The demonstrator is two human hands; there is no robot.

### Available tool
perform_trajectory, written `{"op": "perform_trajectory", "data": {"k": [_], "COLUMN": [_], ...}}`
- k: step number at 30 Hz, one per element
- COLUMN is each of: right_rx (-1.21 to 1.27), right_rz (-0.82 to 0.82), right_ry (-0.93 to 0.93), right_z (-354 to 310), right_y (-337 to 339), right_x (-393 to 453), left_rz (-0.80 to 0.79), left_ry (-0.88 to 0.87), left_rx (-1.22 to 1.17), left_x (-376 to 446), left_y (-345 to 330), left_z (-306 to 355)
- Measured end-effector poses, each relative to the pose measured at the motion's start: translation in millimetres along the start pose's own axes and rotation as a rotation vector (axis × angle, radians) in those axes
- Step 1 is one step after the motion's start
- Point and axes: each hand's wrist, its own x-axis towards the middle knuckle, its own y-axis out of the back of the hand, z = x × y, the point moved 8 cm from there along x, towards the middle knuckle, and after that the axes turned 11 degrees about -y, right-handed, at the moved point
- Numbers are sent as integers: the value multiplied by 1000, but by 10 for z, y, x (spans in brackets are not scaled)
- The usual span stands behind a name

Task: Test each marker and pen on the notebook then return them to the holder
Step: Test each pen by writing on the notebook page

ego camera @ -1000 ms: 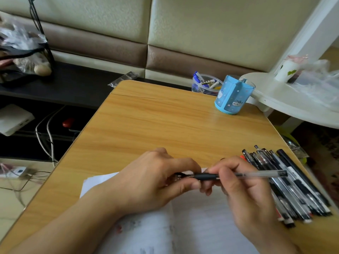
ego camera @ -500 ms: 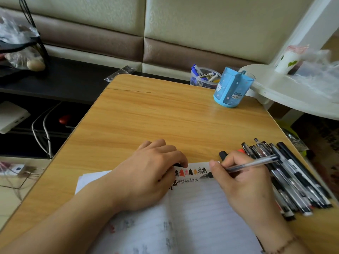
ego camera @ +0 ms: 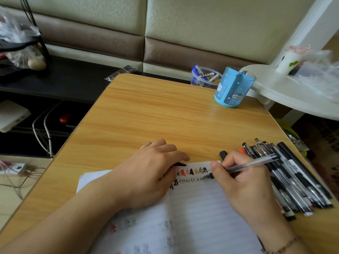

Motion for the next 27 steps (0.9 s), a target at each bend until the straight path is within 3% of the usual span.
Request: {"op": "perform_trajectory", "data": {"k": [12, 19, 27], "right_rx": [-7, 449, 509], "right_rz": [-8, -78, -162], "right_ry": [-4, -102, -81], "right_z": [1, -61, -133], "right_y": [0, 5, -30], "right_x": [15, -36, -46], "left_rz": [28, 128, 210], "left_ry": [-16, -35, -64], "left_rx": [11, -6, 11], "left_x": [9, 21, 46], "left_y": [8, 82, 156], "left_z": [-1, -21, 0]}}
